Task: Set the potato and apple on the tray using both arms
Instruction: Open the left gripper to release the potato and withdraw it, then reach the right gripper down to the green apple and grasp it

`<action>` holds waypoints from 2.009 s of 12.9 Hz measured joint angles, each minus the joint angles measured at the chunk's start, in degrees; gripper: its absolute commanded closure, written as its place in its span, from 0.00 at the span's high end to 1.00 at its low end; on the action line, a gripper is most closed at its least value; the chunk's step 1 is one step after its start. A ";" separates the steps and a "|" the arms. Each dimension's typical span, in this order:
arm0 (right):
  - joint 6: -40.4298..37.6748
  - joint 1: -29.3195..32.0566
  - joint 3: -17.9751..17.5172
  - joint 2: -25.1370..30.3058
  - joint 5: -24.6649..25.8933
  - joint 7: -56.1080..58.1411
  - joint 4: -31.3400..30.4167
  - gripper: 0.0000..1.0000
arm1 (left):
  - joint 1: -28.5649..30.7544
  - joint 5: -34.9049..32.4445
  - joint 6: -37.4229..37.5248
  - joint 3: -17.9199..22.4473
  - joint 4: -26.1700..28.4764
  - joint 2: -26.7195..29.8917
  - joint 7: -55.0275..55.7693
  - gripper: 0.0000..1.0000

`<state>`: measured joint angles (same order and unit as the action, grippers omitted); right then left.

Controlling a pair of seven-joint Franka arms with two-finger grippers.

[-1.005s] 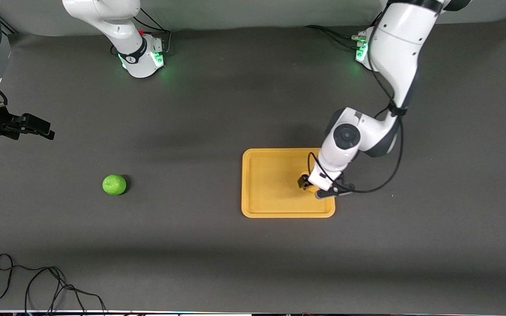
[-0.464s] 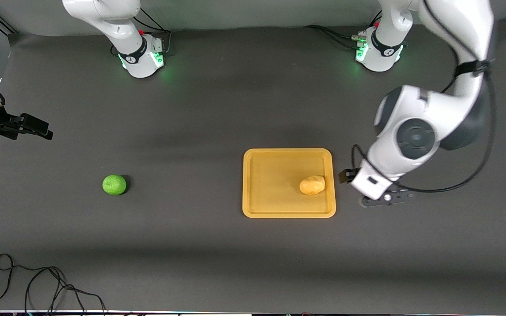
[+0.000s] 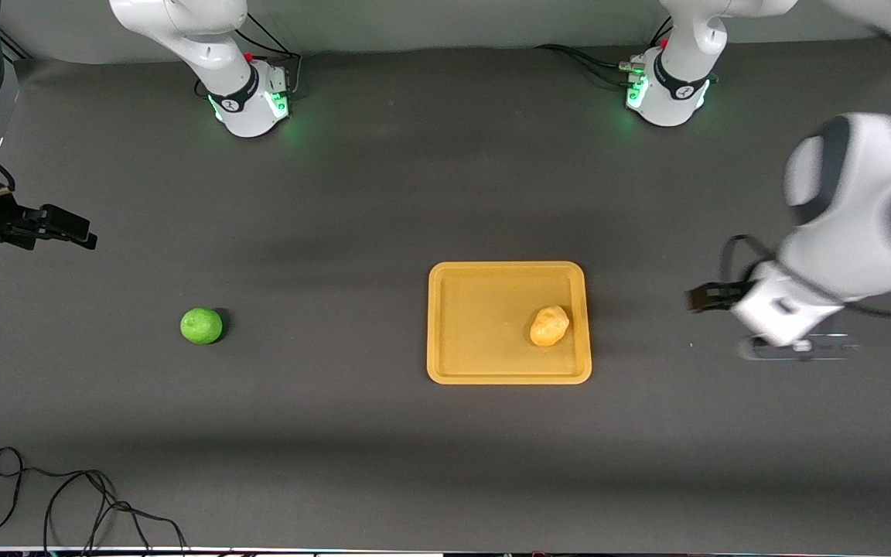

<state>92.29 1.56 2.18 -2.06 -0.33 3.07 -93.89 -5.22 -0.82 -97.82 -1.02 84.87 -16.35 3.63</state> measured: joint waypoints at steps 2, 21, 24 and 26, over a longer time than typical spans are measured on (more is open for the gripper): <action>4.24 0.00 2.60 -0.11 0.00 4.28 -2.90 1.00 | 3.83 0.00 1.76 0.06 -0.02 2.25 -6.59 0.98; 58.48 -4.58 3.81 -19.39 -1.83 4.40 -32.04 0.90 | 10.44 0.02 7.72 0.13 0.05 10.59 -14.06 0.98; 58.51 -4.58 3.84 -20.33 -1.83 4.39 -31.91 0.39 | 10.44 0.46 7.73 -0.01 -0.05 10.60 -12.11 0.99; 58.46 -4.52 3.94 -20.36 -1.83 4.39 -31.49 0.39 | 10.34 0.46 7.79 -0.55 -0.55 10.69 -7.93 1.00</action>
<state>150.75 -2.96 6.12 -22.42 -2.16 7.46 -125.38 5.12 -0.36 -90.04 -1.58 84.31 -5.66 -4.30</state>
